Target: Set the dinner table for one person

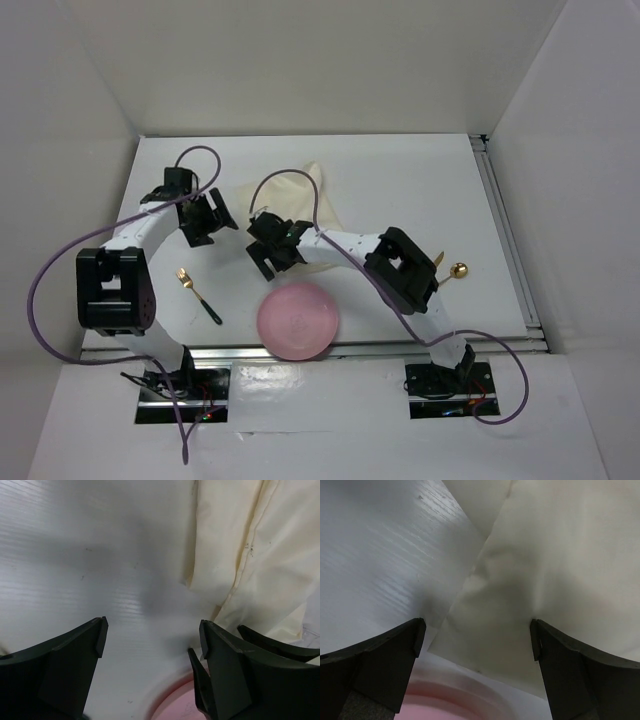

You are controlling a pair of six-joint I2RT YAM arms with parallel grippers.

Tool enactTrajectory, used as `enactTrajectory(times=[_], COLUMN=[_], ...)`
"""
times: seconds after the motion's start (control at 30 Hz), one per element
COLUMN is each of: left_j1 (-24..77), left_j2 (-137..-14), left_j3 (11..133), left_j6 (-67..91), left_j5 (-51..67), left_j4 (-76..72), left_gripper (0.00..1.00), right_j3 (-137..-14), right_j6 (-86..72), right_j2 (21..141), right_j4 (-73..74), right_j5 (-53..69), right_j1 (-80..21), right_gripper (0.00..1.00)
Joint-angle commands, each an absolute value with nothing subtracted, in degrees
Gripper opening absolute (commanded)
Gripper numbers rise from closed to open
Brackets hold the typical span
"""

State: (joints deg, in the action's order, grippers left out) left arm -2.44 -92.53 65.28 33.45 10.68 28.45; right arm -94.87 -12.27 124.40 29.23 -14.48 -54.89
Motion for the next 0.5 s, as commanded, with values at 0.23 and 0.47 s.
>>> enactTrajectory(times=[0.23, 0.47], left_j1=[1.75, 4.13], left_j2=[-101.67, -105.91], left_j3=[66.62, 69.43], left_j6=[36.47, 38.23], left_j5=[16.17, 15.65], left_j4=[20.66, 19.52], left_gripper=[0.9, 0.89], right_j3=[-94.49, -92.72], right_j6=[-13.45, -13.45], right_j2=[125.42, 124.37], right_j4=[28.65, 27.6], right_j5=[-21.01, -19.51], right_j1=[-55.2, -54.67], right_gripper=[0.6, 0.19])
